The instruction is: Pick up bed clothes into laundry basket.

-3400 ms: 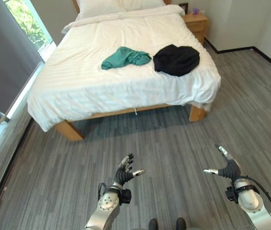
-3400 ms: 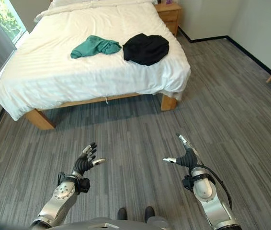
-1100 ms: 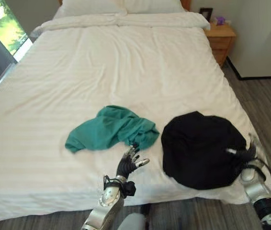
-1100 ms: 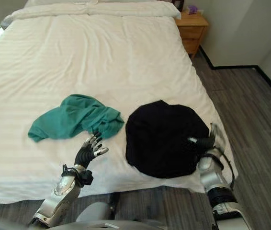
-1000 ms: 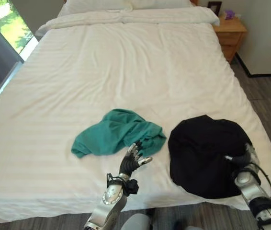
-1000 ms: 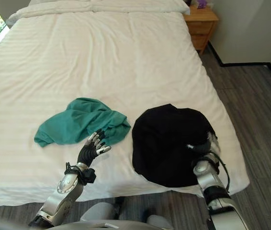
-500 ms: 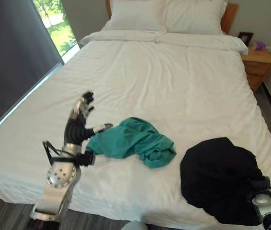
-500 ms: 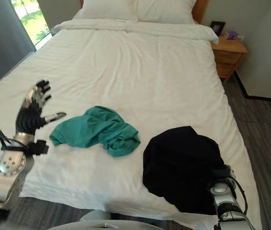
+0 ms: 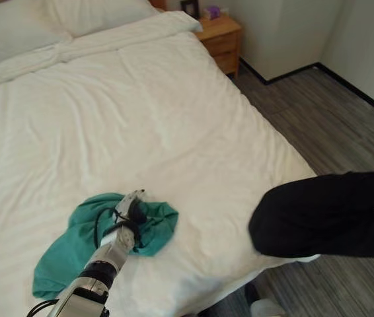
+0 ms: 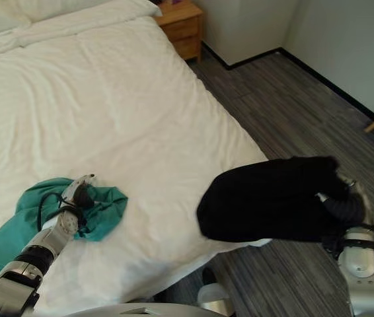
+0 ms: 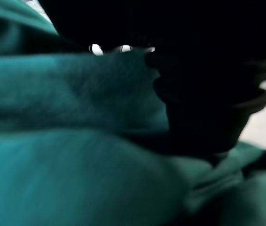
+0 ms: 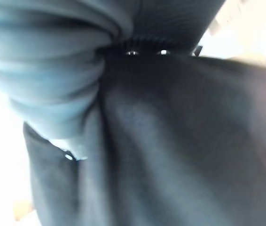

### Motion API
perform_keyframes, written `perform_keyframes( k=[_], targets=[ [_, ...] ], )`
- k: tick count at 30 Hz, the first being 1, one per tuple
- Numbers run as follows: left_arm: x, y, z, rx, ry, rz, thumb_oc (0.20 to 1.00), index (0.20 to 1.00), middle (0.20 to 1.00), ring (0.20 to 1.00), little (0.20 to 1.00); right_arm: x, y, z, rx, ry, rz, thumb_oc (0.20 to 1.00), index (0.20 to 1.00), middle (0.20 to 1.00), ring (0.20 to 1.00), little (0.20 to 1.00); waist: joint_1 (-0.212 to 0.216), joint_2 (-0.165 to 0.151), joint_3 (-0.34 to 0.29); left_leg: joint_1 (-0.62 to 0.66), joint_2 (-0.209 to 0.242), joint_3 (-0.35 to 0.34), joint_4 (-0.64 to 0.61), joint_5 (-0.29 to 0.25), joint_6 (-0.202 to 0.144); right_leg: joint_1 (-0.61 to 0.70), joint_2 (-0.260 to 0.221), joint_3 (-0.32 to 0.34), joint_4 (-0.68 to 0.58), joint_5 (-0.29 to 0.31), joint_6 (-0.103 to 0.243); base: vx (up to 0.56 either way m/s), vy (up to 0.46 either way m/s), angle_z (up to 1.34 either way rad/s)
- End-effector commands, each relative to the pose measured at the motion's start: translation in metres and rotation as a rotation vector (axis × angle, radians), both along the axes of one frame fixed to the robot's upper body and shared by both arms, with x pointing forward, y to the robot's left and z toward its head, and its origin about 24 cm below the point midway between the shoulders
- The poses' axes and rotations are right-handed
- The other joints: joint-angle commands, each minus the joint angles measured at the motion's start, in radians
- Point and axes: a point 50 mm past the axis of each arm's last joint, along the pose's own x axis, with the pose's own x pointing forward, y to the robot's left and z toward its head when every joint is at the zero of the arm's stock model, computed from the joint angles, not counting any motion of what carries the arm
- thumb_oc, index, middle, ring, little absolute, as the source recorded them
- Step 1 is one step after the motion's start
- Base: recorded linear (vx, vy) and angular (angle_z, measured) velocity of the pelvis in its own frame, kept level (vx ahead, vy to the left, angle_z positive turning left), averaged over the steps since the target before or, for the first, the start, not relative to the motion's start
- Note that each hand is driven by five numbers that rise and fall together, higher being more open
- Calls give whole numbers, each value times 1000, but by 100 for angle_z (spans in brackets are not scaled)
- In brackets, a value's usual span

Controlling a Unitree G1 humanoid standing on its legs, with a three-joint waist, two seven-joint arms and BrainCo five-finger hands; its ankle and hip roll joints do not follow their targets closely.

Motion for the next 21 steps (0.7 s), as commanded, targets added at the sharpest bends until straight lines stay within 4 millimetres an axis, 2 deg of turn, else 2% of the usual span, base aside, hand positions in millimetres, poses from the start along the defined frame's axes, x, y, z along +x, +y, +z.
perform_keyframes(
  k=[1,2,3,4,5,7,10,12,13,14,15,16,17,18,19,20,21],
  targets=[
    [-18,12,-23,150,228,19,1000,1000,1000,1000,1000,8,22,72,-225,-276,192,200,200,200,200,200,44,-24,-50,32,51,53,13,-91,-40,11,-77,-8,20,9,102,31,86,-31],
    [-18,11,-23,148,228,18,1000,1000,1000,1000,1000,8,22,72,-228,-275,191,200,200,200,200,200,45,-21,-49,33,51,54,13,-92,-40,12,-77,-7,20,9,102,25,87,-35],
    [-32,15,-34,161,322,20,1000,1000,1000,1000,1000,6,25,85,-270,-310,207,200,200,200,200,200,31,-25,-51,39,50,61,13,-95,-38,12,-79,-2,23,12,103,18,53,-26],
    [-32,14,-35,159,324,17,827,827,827,827,827,5,25,85,-272,-308,206,200,200,200,200,200,32,-23,-51,40,50,61,13,-95,-37,13,-79,-2,23,12,104,26,115,-18],
    [-45,10,-48,158,434,-21,200,200,200,200,200,3,26,96,-303,-337,215,200,200,200,200,200,18,-23,-52,47,47,66,13,-100,-35,14,-82,0,24,15,106,19,99,-7],
    [-54,7,-55,160,493,-56,200,200,200,200,200,0,26,103,-328,-352,205,200,200,200,200,200,5,-19,-54,51,43,70,13,-106,-31,11,-86,7,24,18,110,37,120,2],
    [-43,16,-44,194,466,-76,200,200,200,200,200,-1,27,113,-376,-384,196,200,200,200,200,200,-7,-15,-51,49,37,79,13,-110,-26,0,-89,14,29,23,115,7,80,-2],
    [-2,40,7,255,268,-57,200,200,200,200,200,-7,26,125,-426,-448,160,200,200,200,200,200,-30,-17,-33,31,32,90,13,-106,-24,-27,-88,23,41,37,122,-75,56,-11],
    [-1,41,7,256,268,-58,200,200,200,200,200,-8,26,125,-425,-449,159,200,200,200,200,200,-29,-18,-33,31,32,91,13,-106,-24,-28,-88,23,42,37,122,-77,26,-11],
    [16,54,37,277,143,-29,200,200,200,200,200,-12,24,128,-434,-477,143,200,200,200,200,200,-31,-18,-23,24,33,94,13,-105,-22,-37,-86,23,42,37,124,-187,3,-17],
    [40,66,92,312,-80,-20,200,200,200,200,200,-18,23,132,-447,-541,101,200,200,200,200,200,-24,-19,6,3,41,116,13,-96,-18,-77,-83,-13,68,56,131,-273,-19,-21],
    [51,72,134,344,-239,-20,200,200,200,200,200,-22,20,132,-444,-566,70,200,200,200,200,200,-2,-10,18,-10,56,147,13,-94,-19,-87,-93,-96,91,51,134,-311,-42,-41],
    [55,77,176,374,-386,-36,200,200,200,200,200,-25,19,129,-428,-579,45,200,200,200,200,200,23,-2,26,-19,70,170,13,-85,-20,-90,-96,-174,121,34,126,-259,-38,-106],
    [49,80,207,396,-506,-48,200,200,200,200,200,-27,19,122,-405,-580,27,200,200,200,200,200,40,-6,34,-29,85,190,13,-66,-22,-97,-95,-225,156,15,116,-214,13,-129],
    [41,83,237,418,-622,-58,200,200,200,200,200,-28,18,118,-402,-570,7,200,200,200,200,200,70,1,32,-30,103,218,13,-61,-22,-89,-103,-289,194,-15,112,-192,19,-116],
    [31,82,252,413,-714,-67,200,200,200,200,200,-28,18,113,-398,-554,-3,200,200,200,200,200,101,-5,32,-29,114,242,13,-55,-24,-79,-109,-329,226,-40,102,-120,17,-48],
    [27,83,251,413,-713,-62,200,200,200,200,200,-28,19,113,-399,-555,2,200,200,200,200,200,98,-5,34,-30,115,247,13,-47,-24,-83,-109,-327,229,-38,98,-190,5,-76]
  ],
)
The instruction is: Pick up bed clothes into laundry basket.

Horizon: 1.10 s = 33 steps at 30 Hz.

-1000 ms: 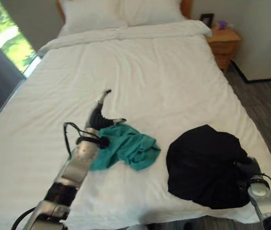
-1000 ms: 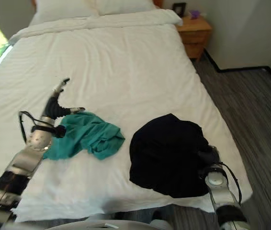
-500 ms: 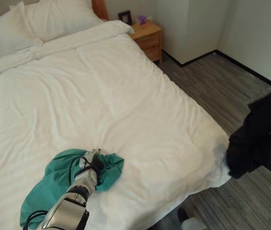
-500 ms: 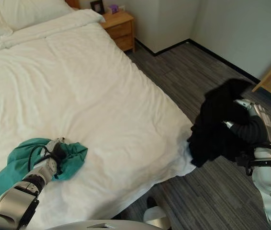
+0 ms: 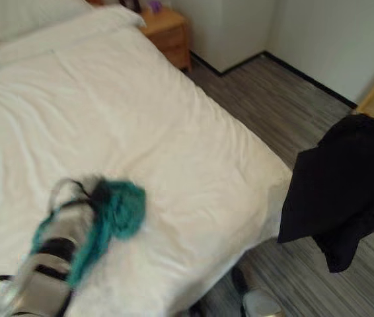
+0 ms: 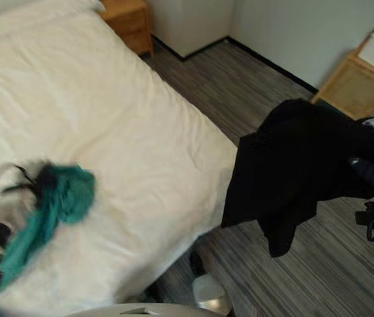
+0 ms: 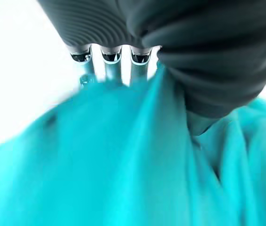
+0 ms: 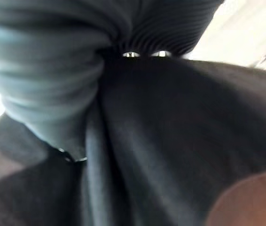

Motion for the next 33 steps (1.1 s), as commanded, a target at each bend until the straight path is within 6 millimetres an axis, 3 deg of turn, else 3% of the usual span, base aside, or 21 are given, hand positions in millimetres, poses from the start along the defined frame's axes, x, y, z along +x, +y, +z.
perform_keyframes(
  k=[1,3,5,7,8,9,13,14,15,18,19,20,22,23,24,25,28,29,30,31,33],
  targets=[
    [-24,7,68,-32,-366,-36,200,200,200,200,200,-3,12,33,-120,-179,7,200,200,200,200,200,113,21,-8,17,62,57,6,-60,-62,84,-129,-84,217,-119,43,-206,-8,-122],
    [-47,-13,84,-47,-485,-123,200,200,200,200,200,5,18,27,-107,-141,23,200,200,200,200,200,159,17,-24,14,75,118,6,-51,-59,123,-186,-154,248,-111,45,-211,-38,-170],
    [-52,-44,94,-91,-598,-244,200,200,200,200,200,17,26,23,-83,-117,61,200,200,200,200,200,196,10,-45,8,86,161,9,-39,-59,167,-244,-224,245,-59,64,-171,-128,-108],
    [-51,-56,95,-135,-630,-304,200,200,200,200,200,23,30,25,-76,-125,81,200,200,200,200,200,219,8,-51,8,86,182,11,-35,-59,191,-270,-245,229,-27,79,-138,-118,-55],
    [-50,-79,99,-238,-678,-434,200,200,200,200,200,32,35,28,-60,-138,116,200,200,200,200,200,241,6,-69,6,95,186,13,-35,-71,231,-299,-254,206,12,108,-190,-172,-44],
    [-50,-90,99,-288,-697,-494,200,200,200,200,200,35,38,30,-43,-152,140,200,200,200,200,200,251,5,-74,5,105,207,14,-25,-77,250,-300,-265,174,31,112,-152,-181,-72],
    [-45,-117,89,-457,-688,-627,200,200,200,200,200,40,45,35,0,-183,206,200,200,200,200,200,248,16,-76,19,135,240,15,11,-102,269,-248,-259,78,-10,109,-160,-210,-103],
    [-39,-128,82,-567,-674,-675,200,200,200,200,200,57,48,27,23,-139,214,200,200,200,200,200,250,23,-78,16,157,253,16,29,-114,278,-218,-260,34,-56,102,-105,-277,-92],
    [-41,-140,75,-763,-692,-747,200,200,200,200,200,54,60,23,36,-166,259,200,200,200,200,200,235,38,-67,19,187,248,17,56,-139,274,-174,-234,-17,-89,84,-97,-342,-89],
    [-44,-155,71,-1012,-756,-826,200,200,200,200,200,60,73,32,64,-268,317,200,200,200,200,200,226,56,-42,34,239,242,35,103,-163,256,-116,-191,-52,-109,50,-31,-277,-94],
    [-43,-162,71,-1070,-762,-845,200,200,200,200,200,62,77,29,86,-267,337,200,200,200,200,200,230,52,-24,33,225,164,62,88,-160,246,-106,-160,-55,-117,42,-57,-266,-136],
    [-42,-168,68,-1131,-764,-857,200,200,200,200,200,67,81,25,82,-247,347,200,200,200,200,200,243,42,2,17,180,9,122,32,-147,239,-96,-106,-58,-118,30,5,-275,-138],
    [-41,-184,62,-1179,-705,-898,200,200,200,200,200,77,97,20,35,-181,422,200,200,200,200,200,271,27,16,3,95,-190,157,-53,-125,230,-78,-20,-57,-125,10,35,-245,-151],
    [-41,-183,62,-1178,-709,-897,200,200,200,200,200,79,97,20,33,-184,425,200,200,200,200,200,267,27,16,-7,93,-191,165,-52,-122,226,-80,-21,-58,-120,11,132,-201,-135],
    [-40,-191,57,-1183,-672,-896,200,200,200,200,200,86,111,13,31,-128,483,200,200,200,200,200,269,27,24,-3,43,-247,198,-90,-110,220,-71,24,-54,-118,-6,89,-86,-163],
    [-40,-190,57,-1182,-674,-893,200,200,200,200,200,87,111,13,30,-128,485,200,200,200,200,200,267,26,24,-7,42,-246,204,-94,-108,219,-72,26,-53,-119,-6,188,-171,-154],
    [-43,-194,45,-1188,-629,-869,200,200,200,200,200,83,122,10,-16,-95,531,200,200,200,200,200,274,37,55,-104,-77,-269,207,-84,-75,217,-37,79,-60,-142,-29,181,-107,-106],
    [-43,-194,45,-1189,-630,-868,200,200,200,200,200,83,122,10,-17,-94,531,200,200,200,200,200,277,35,51,-105,-79,-265,207,-86,-74,213,-41,83,-58,-146,-28,227,-50,-21],
    [-48,-195,40,-1221,-625,-870,200,200,200,200,200,83,130,15,-6,-134,558,200,200,200,200,200,300,47,54,-152,-104,-254,191,-55,-68,236,-20,91,-64,-159,-31,432,-32,-12],
    [-43,-199,27,-1273,-567,-841,200,200,200,200,200,106,148,13,0,-76,618,200,200,200,200,200,352,52,45,-223,-110,-190,143,13,-68,279,3,120,-64,-204,-36,561,-44,-34],
    [-39,-205,21,-1330,-537,-829,200,200,200,200,200,119,159,13,14,-66,623,200,200,200,200,200,386,48,46,-283,-89,-133,106,52,-69,331,11,134,-64,-239,-37,457,-14,-78]
  ],
)
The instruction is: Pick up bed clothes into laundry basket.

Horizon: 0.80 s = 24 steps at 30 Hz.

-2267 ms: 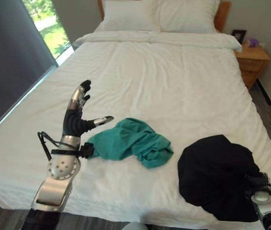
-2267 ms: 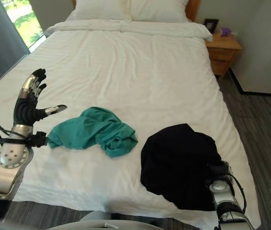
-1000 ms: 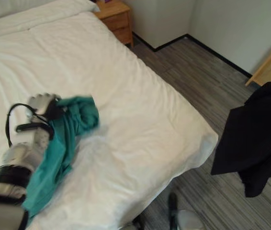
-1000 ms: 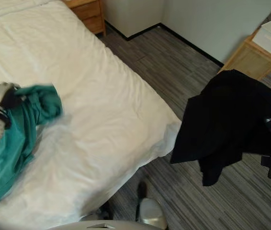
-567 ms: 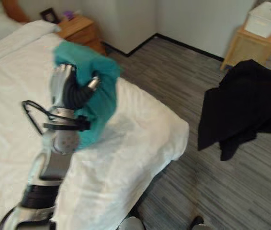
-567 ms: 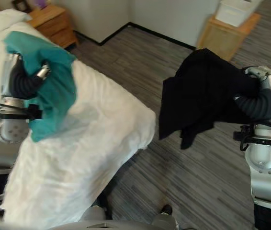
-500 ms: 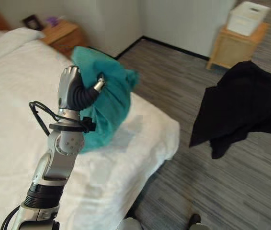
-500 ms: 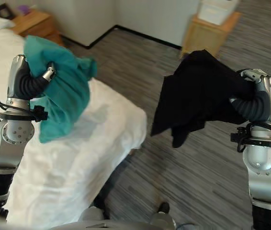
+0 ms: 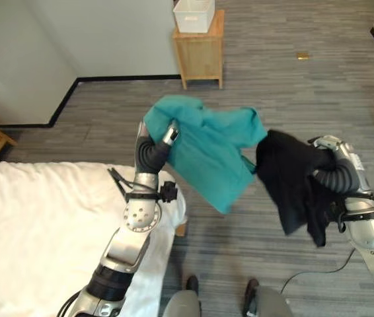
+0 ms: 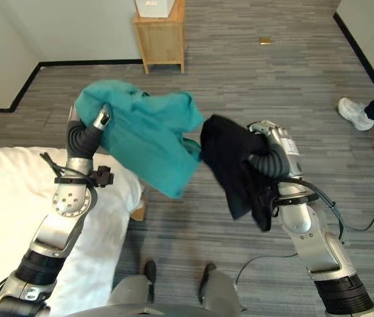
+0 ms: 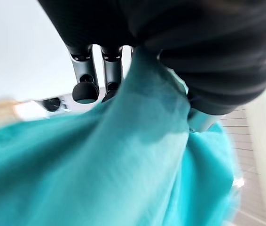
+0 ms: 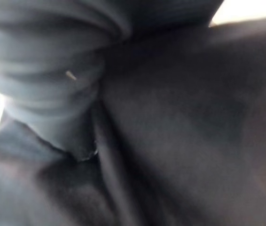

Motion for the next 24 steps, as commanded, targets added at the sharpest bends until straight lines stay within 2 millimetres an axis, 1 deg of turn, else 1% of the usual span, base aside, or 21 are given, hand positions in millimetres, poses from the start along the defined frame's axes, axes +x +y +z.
perform_keyframes(
  k=[1,2,3,4,5,6,7,9,10,11,13,14,15,16,17,18,20,21,22,23,24],
  targets=[
    [8,-11,40,-76,-180,-61,200,200,200,200,200,8,24,45,-19,-186,109,200,200,200,200,200,81,22,-14,-131,-20,98,-158,211,32,391,15,1,-257,-69,77,440,10,-57],
    [11,-11,32,-95,-140,-67,200,200,200,200,200,11,25,36,1,-144,102,200,200,200,200,200,101,11,-34,-116,-16,95,-197,210,51,425,18,13,-257,-87,84,599,52,-28],
    [10,-16,28,-73,-115,-86,200,200,200,200,200,14,24,23,-1,-101,70,200,200,200,200,200,109,-6,-48,-86,-38,60,-222,230,86,429,11,18,-213,-81,89,593,56,-10],
    [10,-16,27,-70,-113,-87,200,200,200,200,200,13,24,22,1,-100,68,200,200,200,200,200,110,-10,-50,-83,-41,60,-226,232,87,427,8,17,-206,-86,90,638,37,-48],
    [12,-18,23,-60,-88,-100,200,200,200,200,200,17,20,11,-16,-80,3,200,200,200,200,200,112,-52,-60,-39,-69,59,-225,217,120,395,-10,9,-44,-18,149,422,13,-50],
    [13,-20,22,-54,-75,-106,200,200,200,200,200,17,18,10,-27,-76,-18,200,200,200,200,200,97,-52,-53,-4,-73,50,-221,205,131,348,-18,10,80,54,182,527,51,-36],
    [14,-22,21,-46,-67,-109,200,200,200,200,200,18,18,10,-37,-82,-33,200,200,200,200,200,78,-42,-48,29,-69,36,-227,195,139,298,-6,30,200,136,205,395,102,8],
    [19,-31,25,-18,-78,-125,200,200,200,200,200,20,15,13,-30,-103,-67,200,200,200,200,200,20,-2,-43,109,-57,-9,-254,168,145,195,40,64,372,206,209,505,111,54],
    [21,-35,27,-14,-83,-128,200,200,200,200,200,22,12,14,-17,-109,-87,200,200,200,200,200,-6,17,-37,142,-46,-30,-254,146,145,142,31,54,428,185,206,490,88,86],
    [24,-38,31,-10,-93,-134,200,200,200,200,200,23,10,16,-8,-120,-104,200,200,200,200,200,-27,34,-30,163,-34,-49,-254,138,140,85,20,39,435,167,184,489,53,98],
    [25,-46,39,-10,-121,-161,200,200,200,200,200,21,1,18,6,-135,-143,200,200,200,200,200,-78,40,-19,206,-41,-107,-254,109,127,-7,9,20,380,104,137,453,-20,81],
    [25,-46,39,-11,-121,-163,200,200,200,200,200,20,0,17,6,-135,-145,200,200,200,200,200,-91,39,-19,209,-43,-122,-254,101,125,1,3,4,384,89,134,529,-101,91],
    [25,-49,39,-9,-123,-185,200,200,200,200,200,18,-12,15,-2,-134,-202,200,200,200,200,200,-120,29,-24,235,-48,-148,-254,74,108,-39,19,16,242,45,110,558,-141,128],
    [24,-51,39,-10,-120,-200,200,200,200,200,200,16,-20,14,-10,-138,-242,200,200,200,200,200,-144,16,-30,265,-55,-178,-254,43,93,-63,27,22,129,45,100,751,-165,162],
    [23,-52,37,-7,-115,-207,200,200,200,200,200,14,-24,12,-17,-141,-270,200,200,200,200,200,-167,16,-38,292,-44,-200,-254,15,84,-56,42,9,20,64,102,645,-162,138],
    [24,-50,36,-7,-112,-194,200,200,200,200,200,13,-27,13,-21,-151,-291,200,200,200,200,200,-177,0,-40,322,-53,-208,-254,-7,80,-95,40,-17,-50,107,112,655,-161,116],
    [26,-41,32,-13,-93,-162,200,200,200,200,200,13,-32,13,-19,-161,-322,200,200,200,200,200,-183,-11,-52,376,-28,-198,-254,-61,57,-116,18,-151,-184,188,142,627,-169,94],
    [26,-35,30,-14,-86,-141,200,200,200,200,200,12,-34,12,-24,-158,-337,200,200,200,200,200,-179,-17,-56,408,-14,-189,-254,-87,47,-124,2,-230,-216,211,150,560,-150,61],
    [24,-32,27,-8,-80,-135,200,200,200,200,200,11,-35,10,-27,-151,-344,200,200,200,200,200,-180,-18,-58,434,-2,-185,-254,-104,44,-124,-1,-273,-225,225,151,581,-147,31],
    [22,-30,25,-9,-73,-128,200,200,200,200,200,9,-37,7,-29,-143,-351,200,200,200,200,200,-188,-23,-66,469,11,-190,-254,-127,42,-121,-2,-286,-229,232,146,561,-127,25],
    [21,-29,23,-11,-64,-131,200,200,200,200,200,7,-40,0,-27,-114,-361,200,200,200,200,200,-195,-28,-79,495,23,-199,-254,-129,45,-102,11,-263,-243,223,134,644,-142,10]
  ],
)
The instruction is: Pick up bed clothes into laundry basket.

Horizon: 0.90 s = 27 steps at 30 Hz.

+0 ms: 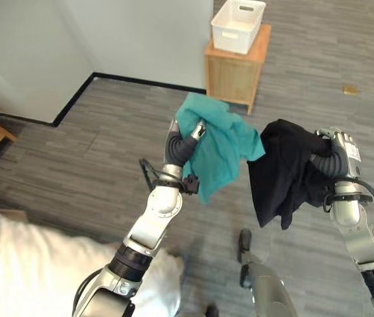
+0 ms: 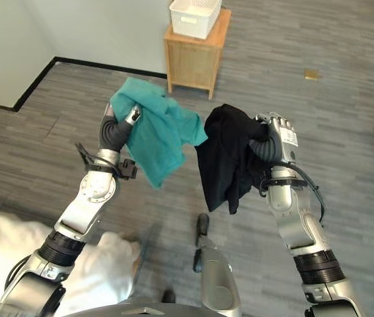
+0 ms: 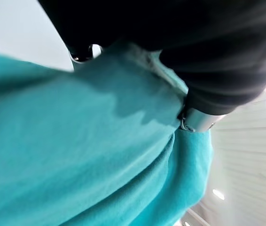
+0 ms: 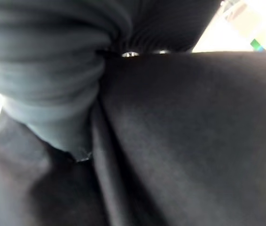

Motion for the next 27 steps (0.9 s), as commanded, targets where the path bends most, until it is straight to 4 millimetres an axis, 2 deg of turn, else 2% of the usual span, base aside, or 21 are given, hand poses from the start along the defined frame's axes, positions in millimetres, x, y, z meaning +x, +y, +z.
perform_keyframes(
  k=[1,2,3,4,5,7,8,10,11,12,13,14,16,18,19,20,22,23,24,25,27],
  targets=[
    [1,-2,41,-5,-200,-46,200,200,200,200,200,-4,3,26,3,-159,-8,200,200,200,200,200,-20,-23,-17,-98,120,-2,39,61,-42,134,28,138,-109,108,181,591,-136,9],
    [0,-3,39,-25,-186,-57,200,200,200,200,200,-5,1,23,15,-145,-8,200,200,200,200,200,-23,-15,-29,-106,138,29,131,98,-70,173,40,136,-115,109,172,551,-139,7],
    [0,-2,36,-52,-168,-53,200,200,200,200,200,-6,2,23,23,-145,5,200,200,200,200,200,-20,-15,-33,-161,163,61,314,188,-125,231,44,133,-121,105,155,274,-87,-1],
    [0,-2,36,-52,-168,-54,200,200,200,200,200,-6,2,23,23,-146,4,200,200,200,200,200,-22,-20,-33,-172,158,57,326,188,-127,228,38,131,-122,110,154,527,-289,-38],
    [-3,-1,29,-74,-131,-53,200,200,200,200,200,-4,5,29,47,-184,21,200,200,200,200,200,53,-79,25,-457,40,4,912,274,-99,354,41,221,-122,64,93,360,-235,-55],
    [-5,-1,31,-77,-139,-53,200,200,200,200,200,-2,7,31,49,-193,27,200,200,200,200,200,77,-83,38,-543,18,-3,977,243,-74,370,44,244,-122,54,90,355,-117,-72],
    [-6,0,32,-89,-142,-47,200,200,200,200,200,1,10,33,55,-196,41,200,200,200,200,200,108,-87,51,-604,17,-13,958,210,-57,386,43,272,-122,43,96,226,5,-136],
    [-5,1,32,-99,-141,-43,200,200,200,200,200,5,11,35,64,-200,45,200,200,200,200,200,128,-94,56,-643,20,-4,883,209,-48,397,32,297,-122,34,101,316,78,-149],
    [-7,5,29,-112,-128,-27,200,200,200,200,200,8,15,36,72,-192,68,200,200,200,200,200,162,-69,50,-642,38,-9,631,171,-33,422,52,330,-122,-3,116,440,101,-152],
    [-7,6,28,-114,-126,-27,200,200,200,200,200,8,16,35,70,-189,69,200,200,200,200,200,172,-76,52,-613,36,5,594,179,-31,428,44,343,-122,-5,117,949,199,-190],
    [-11,17,16,-105,-82,11,200,200,200,200,200,15,12,38,33,-166,72,200,200,200,200,200,225,-23,25,-657,69,54,115,339,-50,519,90,359,-122,-94,123,873,123,-185],
    [-12,17,14,-103,-78,12,200,200,200,200,200,17,10,41,20,-165,67,200,200,200,200,200,240,-18,22,-664,70,114,9,380,-57,556,89,362,-122,-123,116,958,153,-123],
    [-10,18,15,-93,-85,21,200,200,200,200,200,20,10,50,7,-190,69,200,200,200,200,200,260,-10,16,-705,64,218,-3,397,-59,607,86,350,-122,-155,111,400,66,-28],
    [-10,18,15,-93,-87,22,200,200,200,200,200,21,10,51,6,-191,69,200,200,200,200,200,263,-13,18,-703,62,224,-3,396,-58,608,81,354,-122,-157,112,248,62,-18],
    [-12,20,14,-102,-78,18,200,200,200,200,200,21,10,50,-10,-170,63,200,200,200,200,200,280,-6,-22,-687,62,245,-7,413,-40,647,77,353,-122,-178,121,421,114,-36],
    [-13,19,12,-95,-71,13,200,200,200,200,200,20,8,49,-38,-165,53,200,200,200,200,200,296,-5,-34,-683,55,217,-7,454,-34,660,80,365,-122,-166,115,719,161,8],
    [-13,15,10,-98,-49,-16,200,200,200,200,200,24,-2,50,-65,-158,-7,200,200,200,200,200,314,-48,-54,-618,22,210,-7,423,7,659,43,352,64,-157,161,529,108,25],
    [-11,16,11,-100,-48,-6,200,200,200,200,200,26,-2,55,-71,-171,-13,200,200,200,200,200,305,-35,-45,-585,31,207,-7,420,20,605,32,346,194,-107,189,238,66,3],
    [-11,16,11,-101,-48,-6,200,200,200,200,200,26,-2,55,-73,-171,-14,200,200,200,200,200,303,-41,-46,-583,24,206,-7,407,19,605,25,346,202,-120,191,208,82,15],
    [-9,15,11,-96,-48,0,200,200,200,200,200,27,-1,63,-78,-194,-15,200,200,200,200,200,285,-30,-33,-549,28,197,-7,393,29,538,10,346,343,-55,223,238,93,37],
    [-4,13,18,-70,-82,1,200,200,200,200,200,25,-5,83,-100,-269,-31,200,200,200,200,200,233,20,-12,-469,71,169,-7,344,29,367,-12,318,531,-2,231,406,150,34]
  ],
)
